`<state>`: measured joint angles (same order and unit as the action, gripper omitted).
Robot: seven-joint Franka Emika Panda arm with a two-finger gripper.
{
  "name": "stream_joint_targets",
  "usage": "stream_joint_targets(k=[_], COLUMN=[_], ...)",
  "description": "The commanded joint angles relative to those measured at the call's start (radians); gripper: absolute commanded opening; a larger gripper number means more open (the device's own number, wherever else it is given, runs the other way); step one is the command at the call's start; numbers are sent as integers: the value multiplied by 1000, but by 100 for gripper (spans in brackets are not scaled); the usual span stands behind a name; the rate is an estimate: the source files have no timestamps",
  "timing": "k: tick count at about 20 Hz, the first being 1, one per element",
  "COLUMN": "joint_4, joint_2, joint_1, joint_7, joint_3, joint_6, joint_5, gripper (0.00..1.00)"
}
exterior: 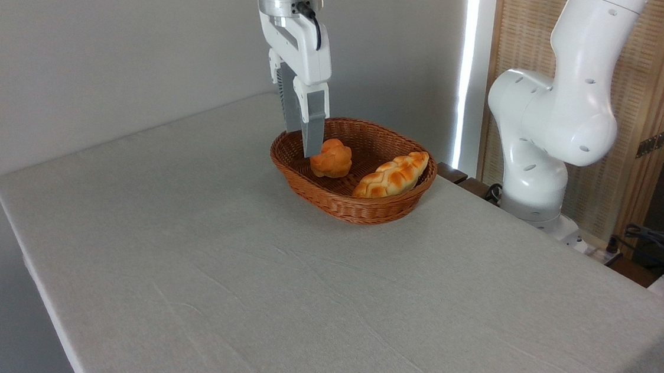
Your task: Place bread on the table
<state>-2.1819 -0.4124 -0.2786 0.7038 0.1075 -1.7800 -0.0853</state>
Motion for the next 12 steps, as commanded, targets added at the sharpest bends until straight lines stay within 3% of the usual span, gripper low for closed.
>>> stream_joint_targets(k=[1,12], joint_4=[-55,-187], joint_2=[-29,0], joint_1=[-56,-183], joint_7=[19,17], joint_3=[-17,-6], joint_6=[-35,-139], joint_5=[-11,-17], gripper=[100,100])
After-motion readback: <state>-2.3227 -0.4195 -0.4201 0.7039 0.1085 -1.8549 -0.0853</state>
